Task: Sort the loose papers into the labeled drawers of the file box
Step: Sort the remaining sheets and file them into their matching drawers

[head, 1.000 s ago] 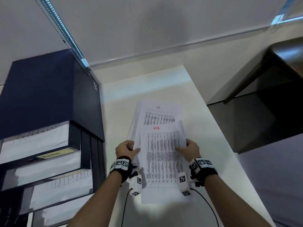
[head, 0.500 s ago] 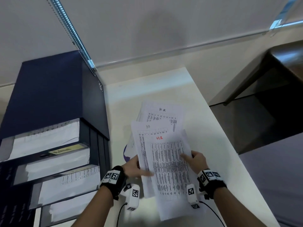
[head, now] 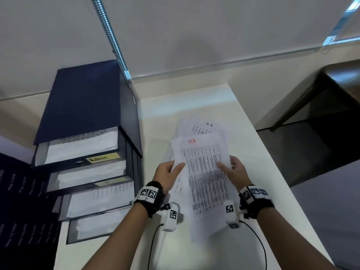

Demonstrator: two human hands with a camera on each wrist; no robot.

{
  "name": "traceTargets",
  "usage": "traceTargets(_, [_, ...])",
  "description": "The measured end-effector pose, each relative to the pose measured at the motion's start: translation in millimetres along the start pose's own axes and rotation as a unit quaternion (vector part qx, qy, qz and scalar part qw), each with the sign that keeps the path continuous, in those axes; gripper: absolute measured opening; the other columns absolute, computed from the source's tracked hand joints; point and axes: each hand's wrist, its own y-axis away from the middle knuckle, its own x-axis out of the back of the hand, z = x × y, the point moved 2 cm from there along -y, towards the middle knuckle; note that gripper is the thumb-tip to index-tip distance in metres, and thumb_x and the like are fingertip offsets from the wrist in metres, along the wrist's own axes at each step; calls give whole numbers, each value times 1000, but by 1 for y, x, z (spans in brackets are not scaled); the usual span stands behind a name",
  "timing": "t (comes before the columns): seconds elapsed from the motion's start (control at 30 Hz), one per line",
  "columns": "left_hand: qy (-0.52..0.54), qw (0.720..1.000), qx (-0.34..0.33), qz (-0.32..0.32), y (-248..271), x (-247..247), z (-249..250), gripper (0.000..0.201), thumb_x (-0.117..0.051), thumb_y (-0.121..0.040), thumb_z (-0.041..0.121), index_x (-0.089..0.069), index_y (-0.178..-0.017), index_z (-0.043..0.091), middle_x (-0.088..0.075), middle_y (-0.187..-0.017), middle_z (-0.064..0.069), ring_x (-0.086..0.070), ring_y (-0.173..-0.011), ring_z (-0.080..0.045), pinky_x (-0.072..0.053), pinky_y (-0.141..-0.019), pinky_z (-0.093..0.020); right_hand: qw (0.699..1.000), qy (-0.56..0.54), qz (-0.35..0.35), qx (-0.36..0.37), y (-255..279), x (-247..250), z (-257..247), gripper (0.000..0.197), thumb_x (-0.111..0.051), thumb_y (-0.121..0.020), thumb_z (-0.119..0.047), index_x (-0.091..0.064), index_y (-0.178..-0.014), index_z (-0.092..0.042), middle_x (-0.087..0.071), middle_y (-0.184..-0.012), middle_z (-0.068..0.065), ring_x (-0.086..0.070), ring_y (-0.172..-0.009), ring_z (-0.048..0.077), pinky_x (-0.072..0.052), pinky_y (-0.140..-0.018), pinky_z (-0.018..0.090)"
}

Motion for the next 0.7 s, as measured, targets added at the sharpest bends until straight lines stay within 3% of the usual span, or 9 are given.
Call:
traceTargets(0.1, [10,998,-49,-29,26,24,46,44,-61,-96,36,-45,-62,13,-33,-52,14,-30,-47,-4,-29,-49,-24,987,-111,-99,-54,13,-11,-23,70,-80,-79,-33,-42,-137,-25,-62,-121,8,-63,-106,17,-50,-87,37])
traceTargets(0.2, [4,992,-112,-61,58,53,89,53,-61,-93,49,-59,-74,0,-55,-72,13,-49,-67,-6,-43,-67,-25,955,-208,-195,-81,31,-28,-52,74,-73,-80,-24,-40,-146,-21,-67,-115,7,-67,-97,14,-50,-81,30])
traceTargets(0.3, [-1,984,-156,-85,99,85,121,25,-66,-93,21,-65,-68,16,-62,-73,17,-56,-68,0,-44,-67,-20,913,-259,-303,-91,53,-48,-75,59,-66,-92,-19,-43,-146,-19,-63,-127,15,-62,-115,30,-54,-89,46])
traceTargets(0.37, [29,983,-150,-99,127,105,135,5,-72,-87,9,-75,-90,12,-75,-95,6,-67,-84,-10,-54,-76,-29,891,-254,-367,-87,68,-64,-84,56,-61,-96,-18,-40,-148,-16,-49,-143,21,-47,-132,39,-38,-108,59])
traceTargets(0.43, [51,985,-147,-79,148,129,136,30,-78,-80,10,-69,-108,1,-75,-107,-8,-71,-96,-21,-57,-85,-39,880,-238,-404,-70,88,-82,-98,60,-63,-93,-13,-39,-148,-9,-47,-144,24,-45,-133,41,-35,-111,60])
traceTargets(0.5, [55,987,-142,-45,161,153,127,47,-82,-75,9,-57,-114,0,-73,-111,-10,-70,-103,-24,-56,-89,-40,889,-228,-395,-51,106,-100,-112,66,-69,-88,-11,-39,-145,2,-52,-140,25,-48,-131,41,-36,-111,56])
traceTargets(0.6, [14,990,-137,9,182,188,108,78,-91,-65,14,-49,-131,16,-66,-125,3,-61,-118,-12,-50,-99,-32,918,-193,-344,-29,132,-121,-131,74,-86,-71,-28,-54,-128,8,-63,-127,22,-56,-124,35,-34,-113,53])
traceTargets(0.67, [-18,991,-123,50,193,208,88,82,-94,-61,19,-52,-131,21,-66,-124,9,-61,-117,-5,-50,-98,-26,944,-143,-296,-1,153,-132,-149,49,-78,-79,-33,-59,-110,-1,-71,-107,17,-65,-107,28,-47,-104,46])
traceTargets(0.7, [-22,992,-106,67,197,217,75,76,-93,-62,21,-55,-128,20,-68,-121,9,-63,-114,-5,-51,-97,-28,953,-122,-276,13,165,-138,-160,28,-69,-88,-32,-54,-103,-12,-70,-97,11,-64,-95,20,-52,-92,31])
